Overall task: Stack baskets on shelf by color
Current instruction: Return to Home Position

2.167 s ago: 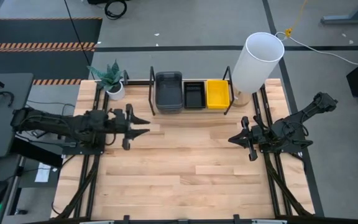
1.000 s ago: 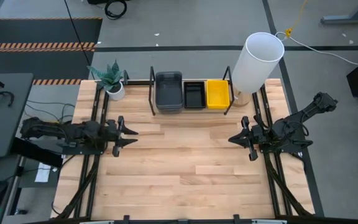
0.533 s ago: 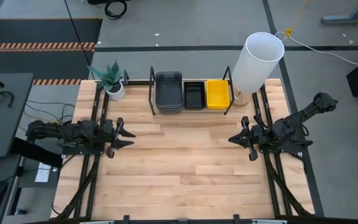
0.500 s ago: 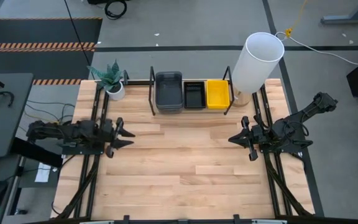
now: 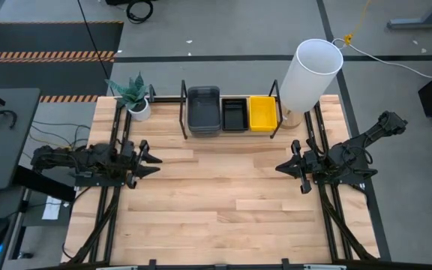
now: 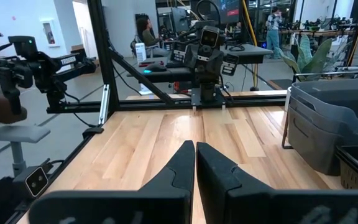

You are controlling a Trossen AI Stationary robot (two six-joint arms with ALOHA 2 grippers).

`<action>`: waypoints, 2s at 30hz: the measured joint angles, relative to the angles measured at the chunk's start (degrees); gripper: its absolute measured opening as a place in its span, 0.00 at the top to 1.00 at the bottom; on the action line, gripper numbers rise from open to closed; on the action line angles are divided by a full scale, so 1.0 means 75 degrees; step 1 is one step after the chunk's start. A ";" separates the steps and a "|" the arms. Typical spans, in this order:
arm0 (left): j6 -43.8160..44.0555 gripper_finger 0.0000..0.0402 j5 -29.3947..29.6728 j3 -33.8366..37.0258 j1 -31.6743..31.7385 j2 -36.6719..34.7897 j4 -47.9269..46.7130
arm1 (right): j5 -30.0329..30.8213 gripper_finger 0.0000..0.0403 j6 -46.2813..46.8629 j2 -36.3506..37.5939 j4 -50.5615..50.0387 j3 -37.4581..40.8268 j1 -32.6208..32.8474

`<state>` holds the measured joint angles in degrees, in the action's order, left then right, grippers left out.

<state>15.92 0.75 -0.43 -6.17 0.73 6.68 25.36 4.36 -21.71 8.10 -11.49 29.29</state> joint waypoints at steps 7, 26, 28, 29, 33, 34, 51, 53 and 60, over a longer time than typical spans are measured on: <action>-0.0002 0.62 0.0003 0.0000 0.0000 0.0000 0.0006 | 0.0000 0.94 0.0000 0.0000 -0.0003 0.0000 0.0000; -0.0003 0.62 0.0006 0.0003 0.0000 0.0000 0.0018 | 0.0000 0.94 0.0000 -0.0003 -0.0870 0.0000 -0.0034; -0.0003 0.62 0.0006 0.0003 0.0000 0.0000 0.0018 | 0.0000 0.94 0.0000 -0.0003 -0.0860 0.0000 -0.0034; -0.0003 0.62 0.0006 0.0003 0.0000 0.0000 0.0018 | 0.0000 0.94 0.0000 -0.0003 -0.0863 0.0000 -0.0034; -0.0003 0.63 0.0006 0.0003 0.0000 0.0000 0.0018 | 0.0000 0.94 0.0000 -0.0003 -0.0863 0.0000 -0.0034; -0.0003 0.63 0.0006 0.0003 0.0000 0.0000 0.0018 | 0.0002 0.94 0.0000 -0.0003 -0.0861 0.0000 -0.0034; -0.0003 0.63 0.0009 0.0003 0.0000 0.0000 0.0018 | 0.0000 0.94 0.0000 -0.0003 -0.0860 0.0003 -0.0034; -0.0003 0.63 0.0006 0.0003 0.0000 0.0000 0.0018 | 0.0000 0.94 0.0000 -0.0003 -0.0860 0.0003 -0.0034; -0.0003 0.63 0.0007 0.0003 0.0000 0.0000 0.0018 | 0.0000 0.94 0.0000 -0.0003 -0.0860 0.0003 -0.0034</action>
<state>15.90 0.81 -0.40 -6.17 0.73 6.81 25.36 4.36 -21.74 1.65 -11.46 29.04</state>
